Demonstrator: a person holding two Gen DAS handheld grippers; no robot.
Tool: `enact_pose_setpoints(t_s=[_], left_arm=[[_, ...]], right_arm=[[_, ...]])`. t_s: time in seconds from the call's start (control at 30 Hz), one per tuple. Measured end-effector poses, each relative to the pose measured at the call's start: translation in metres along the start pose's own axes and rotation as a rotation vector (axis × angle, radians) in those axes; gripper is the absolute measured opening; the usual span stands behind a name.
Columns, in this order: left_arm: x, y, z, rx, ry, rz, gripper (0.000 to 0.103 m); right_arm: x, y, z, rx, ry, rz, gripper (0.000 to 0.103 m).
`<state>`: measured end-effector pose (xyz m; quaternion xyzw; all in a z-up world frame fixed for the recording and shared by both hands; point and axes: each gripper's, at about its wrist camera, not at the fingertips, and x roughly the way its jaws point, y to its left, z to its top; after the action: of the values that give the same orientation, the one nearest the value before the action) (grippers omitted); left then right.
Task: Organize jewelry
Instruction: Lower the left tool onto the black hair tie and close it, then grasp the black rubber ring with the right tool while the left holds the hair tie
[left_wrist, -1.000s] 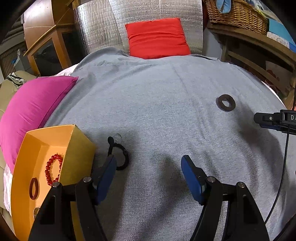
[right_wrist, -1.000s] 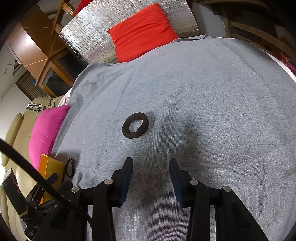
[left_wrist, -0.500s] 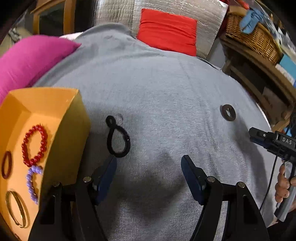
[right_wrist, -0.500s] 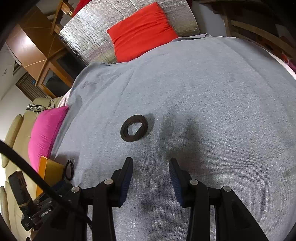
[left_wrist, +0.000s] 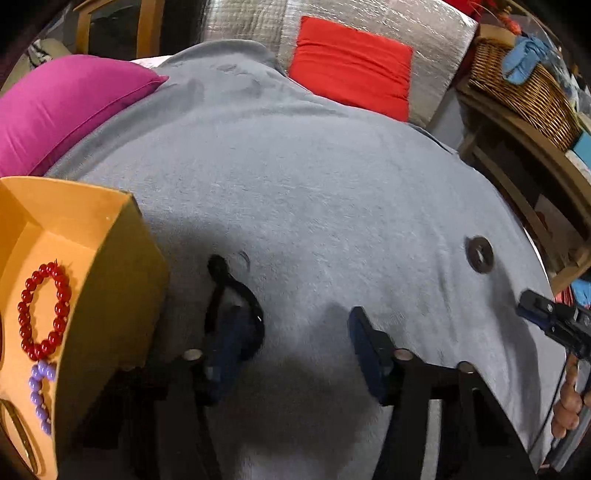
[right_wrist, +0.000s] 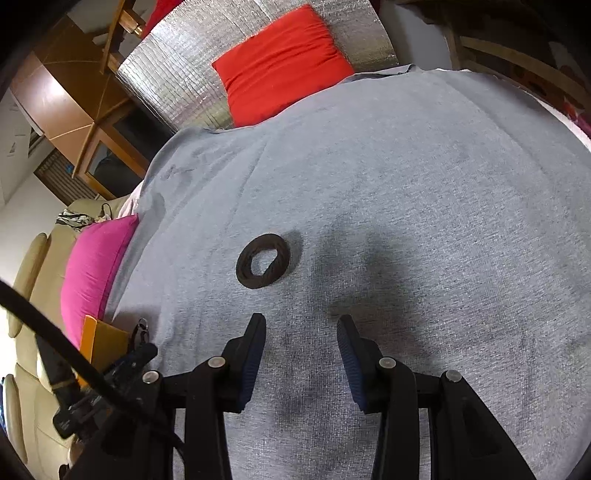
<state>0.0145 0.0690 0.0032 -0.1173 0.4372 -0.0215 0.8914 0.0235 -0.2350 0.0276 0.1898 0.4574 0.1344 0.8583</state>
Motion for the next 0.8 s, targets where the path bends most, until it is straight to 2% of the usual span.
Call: enact_pose_setpoints(t_s=[0.03,0.1,0.17,0.23,0.27,0.43,0.63,0.8], left_arm=[[0.0,0.002,0.002,-0.008,-0.004,-0.011,0.04],[0.002,0.004,0.003,-0.014,-0.002,-0.032,0.03],[0.002,0.002,0.003,0.004,-0.002,-0.034,0.025],[0.002,-0.003,0.002,0.037,-0.006,-0.038,0.014],[0.002,-0.005,0.002,0.047,-0.006,-0.039,0.012],[0.001,-0.01,0.001,0.052,-0.002,-0.078,0.008],[0.001,-0.029,-0.001,0.117,0.008,-0.109,0.008],[0.0,-0.039,-0.003,0.143,0.013,-0.128,0.008]], right_arm=[[-0.001,-0.001,0.0,0.001,-0.001,0.0,0.044],[-0.002,-0.004,0.001,0.002,-0.005,-0.004,0.044],[-0.002,-0.008,0.002,0.009,-0.007,-0.007,0.044],[-0.002,-0.011,0.004,0.018,-0.007,-0.009,0.044],[-0.002,-0.012,0.005,0.02,-0.009,-0.007,0.044],[-0.003,-0.01,0.012,0.003,-0.039,0.022,0.044],[0.005,-0.005,0.031,0.005,-0.062,0.078,0.044],[0.027,0.004,0.047,-0.005,-0.037,0.049,0.044]])
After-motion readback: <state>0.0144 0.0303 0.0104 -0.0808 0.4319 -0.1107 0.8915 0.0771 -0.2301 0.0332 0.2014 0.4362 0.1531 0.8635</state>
